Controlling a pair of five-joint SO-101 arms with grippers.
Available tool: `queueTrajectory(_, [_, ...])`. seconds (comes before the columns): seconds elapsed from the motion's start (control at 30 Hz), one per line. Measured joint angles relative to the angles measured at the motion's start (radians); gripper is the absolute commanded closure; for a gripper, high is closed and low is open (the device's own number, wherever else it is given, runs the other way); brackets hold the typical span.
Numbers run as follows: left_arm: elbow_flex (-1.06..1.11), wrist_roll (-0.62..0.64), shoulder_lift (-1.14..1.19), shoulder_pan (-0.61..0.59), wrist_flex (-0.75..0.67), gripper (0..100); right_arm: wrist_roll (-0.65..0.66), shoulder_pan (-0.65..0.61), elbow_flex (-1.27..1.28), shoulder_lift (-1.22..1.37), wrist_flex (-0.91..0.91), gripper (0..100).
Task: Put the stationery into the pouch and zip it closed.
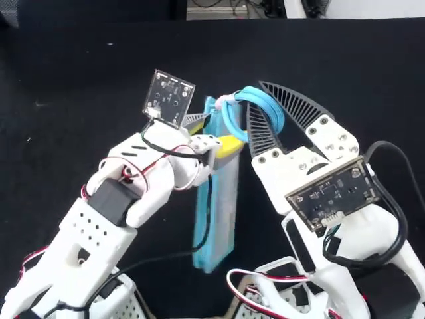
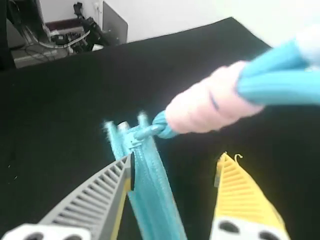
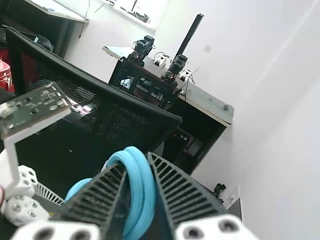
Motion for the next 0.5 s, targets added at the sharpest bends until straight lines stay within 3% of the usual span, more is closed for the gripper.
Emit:
queueTrajectory(0.33, [-0.002, -0.003, -0.046, -0.006, 0.054, 73, 0.000, 0.000, 0.000, 0.000, 0.000, 98.8])
queueTrajectory(0.5, [0.000, -0.100, -0.103, -0.064, 0.054, 73, 0.000, 0.000, 0.000, 0.000, 0.000, 98.8])
